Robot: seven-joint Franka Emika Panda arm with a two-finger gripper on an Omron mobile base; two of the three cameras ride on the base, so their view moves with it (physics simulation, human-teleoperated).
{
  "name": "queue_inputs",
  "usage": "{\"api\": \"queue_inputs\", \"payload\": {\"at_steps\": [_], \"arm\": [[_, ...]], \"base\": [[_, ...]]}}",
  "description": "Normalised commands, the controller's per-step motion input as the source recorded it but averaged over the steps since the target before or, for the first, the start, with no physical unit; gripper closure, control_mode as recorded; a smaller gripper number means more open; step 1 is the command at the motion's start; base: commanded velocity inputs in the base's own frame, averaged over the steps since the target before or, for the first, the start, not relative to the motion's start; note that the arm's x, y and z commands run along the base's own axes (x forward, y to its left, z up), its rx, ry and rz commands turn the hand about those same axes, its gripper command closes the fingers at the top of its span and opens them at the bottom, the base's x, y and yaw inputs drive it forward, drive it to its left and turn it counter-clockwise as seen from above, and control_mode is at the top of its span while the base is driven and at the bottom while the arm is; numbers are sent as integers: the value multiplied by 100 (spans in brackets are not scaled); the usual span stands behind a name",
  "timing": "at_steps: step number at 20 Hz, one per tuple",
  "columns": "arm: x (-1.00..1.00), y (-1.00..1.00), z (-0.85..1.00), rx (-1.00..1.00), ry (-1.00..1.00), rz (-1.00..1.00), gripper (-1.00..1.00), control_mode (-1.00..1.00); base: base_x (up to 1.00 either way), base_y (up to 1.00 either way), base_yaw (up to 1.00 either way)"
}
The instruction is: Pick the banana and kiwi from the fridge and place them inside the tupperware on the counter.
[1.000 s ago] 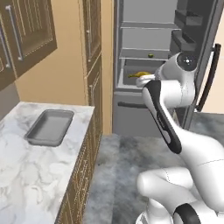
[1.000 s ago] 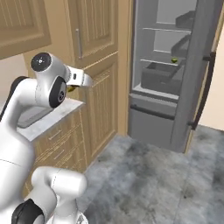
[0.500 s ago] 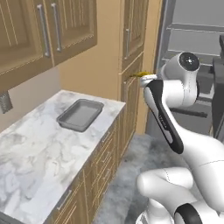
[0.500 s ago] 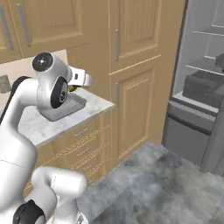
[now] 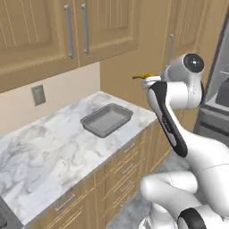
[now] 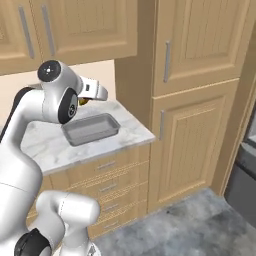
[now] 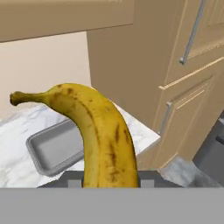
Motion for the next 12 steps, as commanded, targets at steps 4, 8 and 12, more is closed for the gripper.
{"api": "queue_inputs", "payload": {"at_steps": [4, 8, 12], "arm": [[0, 0, 0, 0, 0, 0, 100, 100], [0, 0, 0, 0, 0, 0, 100, 100], [0, 0, 0, 0, 0, 0, 100, 100]], "base": [[43, -43, 54], [36, -22, 52], [30, -22, 51]]}}
